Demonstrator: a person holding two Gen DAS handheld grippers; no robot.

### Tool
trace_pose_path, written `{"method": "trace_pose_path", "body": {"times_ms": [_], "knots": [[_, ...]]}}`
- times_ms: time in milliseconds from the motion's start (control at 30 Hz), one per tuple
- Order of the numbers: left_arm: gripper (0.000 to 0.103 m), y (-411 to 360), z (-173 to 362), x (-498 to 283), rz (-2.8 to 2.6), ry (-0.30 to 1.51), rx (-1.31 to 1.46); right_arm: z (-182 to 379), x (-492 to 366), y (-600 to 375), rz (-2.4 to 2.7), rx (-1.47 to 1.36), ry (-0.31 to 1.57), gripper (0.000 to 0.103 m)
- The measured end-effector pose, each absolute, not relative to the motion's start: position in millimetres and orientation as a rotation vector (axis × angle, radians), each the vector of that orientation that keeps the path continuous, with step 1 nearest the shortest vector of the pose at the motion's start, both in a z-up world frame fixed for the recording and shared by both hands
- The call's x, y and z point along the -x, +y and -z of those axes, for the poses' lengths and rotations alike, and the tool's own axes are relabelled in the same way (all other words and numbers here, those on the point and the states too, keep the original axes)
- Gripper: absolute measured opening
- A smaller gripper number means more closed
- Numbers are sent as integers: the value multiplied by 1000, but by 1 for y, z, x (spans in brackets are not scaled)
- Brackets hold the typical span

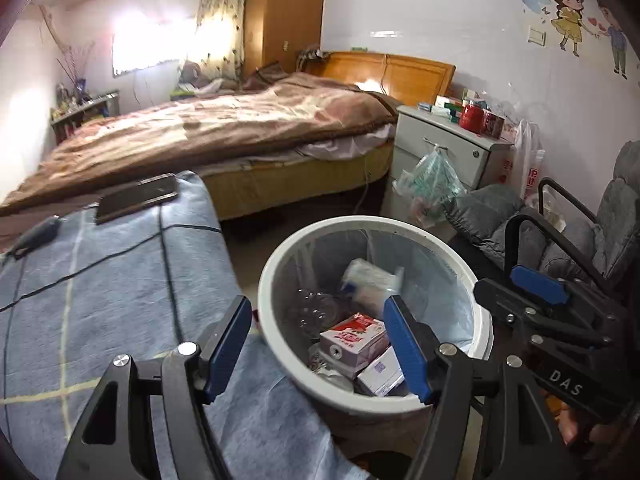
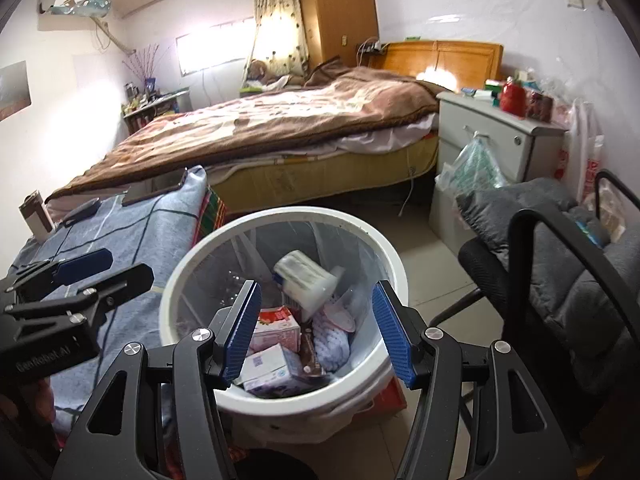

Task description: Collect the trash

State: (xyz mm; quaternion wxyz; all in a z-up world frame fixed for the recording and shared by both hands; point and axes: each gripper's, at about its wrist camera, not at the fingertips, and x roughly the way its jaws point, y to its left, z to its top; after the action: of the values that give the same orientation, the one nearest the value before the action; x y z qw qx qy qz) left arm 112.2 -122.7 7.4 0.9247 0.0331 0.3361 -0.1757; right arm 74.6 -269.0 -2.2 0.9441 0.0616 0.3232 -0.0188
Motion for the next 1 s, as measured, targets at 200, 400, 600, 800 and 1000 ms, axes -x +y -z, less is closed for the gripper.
{"method": "trace_pose_path", "body": {"times_ms": [200, 400, 600, 800, 1000], "knots": [[70, -109, -11, -84, 320, 647, -44, -1, -53, -261, 75, -139, 628, 60], [71, -103, -12, -67, 320, 637, -36, 1, -36, -250, 100, -131, 611, 60], [71, -101, -9, -53, 286, 625, -54, 3, -29, -245, 111, -138, 614, 60], [71, -97, -8, -48, 277, 625, -30, 5, -22, -241, 122, -152, 610, 60], [71, -98, -8, -45, 267, 614, -40, 5, -21, -239, 123, -152, 606, 60]]}}
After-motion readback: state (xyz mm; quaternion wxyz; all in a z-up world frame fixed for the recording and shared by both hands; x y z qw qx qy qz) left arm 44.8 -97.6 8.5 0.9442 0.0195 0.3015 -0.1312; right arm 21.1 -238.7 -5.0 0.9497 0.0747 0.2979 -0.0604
